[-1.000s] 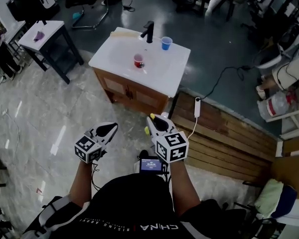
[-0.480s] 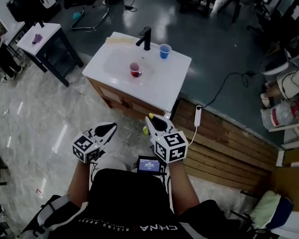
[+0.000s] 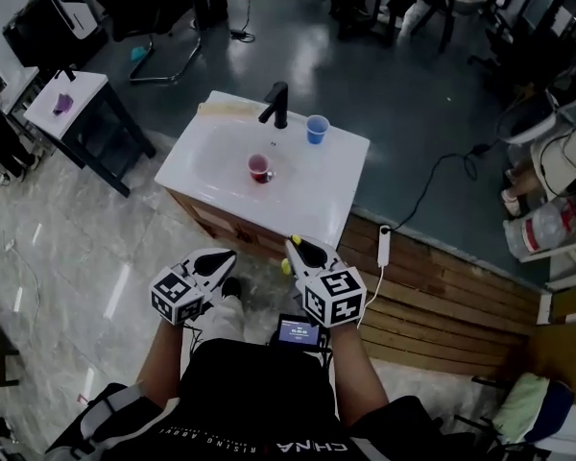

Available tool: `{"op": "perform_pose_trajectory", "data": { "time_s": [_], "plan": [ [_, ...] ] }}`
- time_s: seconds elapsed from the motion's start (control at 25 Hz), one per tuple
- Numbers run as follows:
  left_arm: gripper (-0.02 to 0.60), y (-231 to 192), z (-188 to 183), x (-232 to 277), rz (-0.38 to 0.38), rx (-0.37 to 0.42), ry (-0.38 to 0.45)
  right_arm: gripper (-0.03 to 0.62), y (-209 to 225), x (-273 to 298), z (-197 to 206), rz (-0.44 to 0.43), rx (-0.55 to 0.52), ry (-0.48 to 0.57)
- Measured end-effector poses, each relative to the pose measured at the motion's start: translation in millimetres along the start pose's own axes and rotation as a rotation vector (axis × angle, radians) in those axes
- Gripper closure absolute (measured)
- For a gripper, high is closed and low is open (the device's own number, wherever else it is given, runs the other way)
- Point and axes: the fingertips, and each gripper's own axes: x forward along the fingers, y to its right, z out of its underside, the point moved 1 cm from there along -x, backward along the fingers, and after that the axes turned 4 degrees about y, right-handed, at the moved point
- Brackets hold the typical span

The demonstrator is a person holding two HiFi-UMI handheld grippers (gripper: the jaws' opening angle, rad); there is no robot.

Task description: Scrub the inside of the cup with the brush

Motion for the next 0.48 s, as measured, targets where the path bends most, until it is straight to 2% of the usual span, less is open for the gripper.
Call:
{"op": "perform_pose_trajectory", "data": {
  "time_s": [0.48],
  "plan": [
    [0.577, -129.4, -39.9, 25.0, 0.157, 0.049, -0.009, 0.556, 16.0, 105.1, -55.5, 0.152, 0.017, 0.030]
  ]
}}
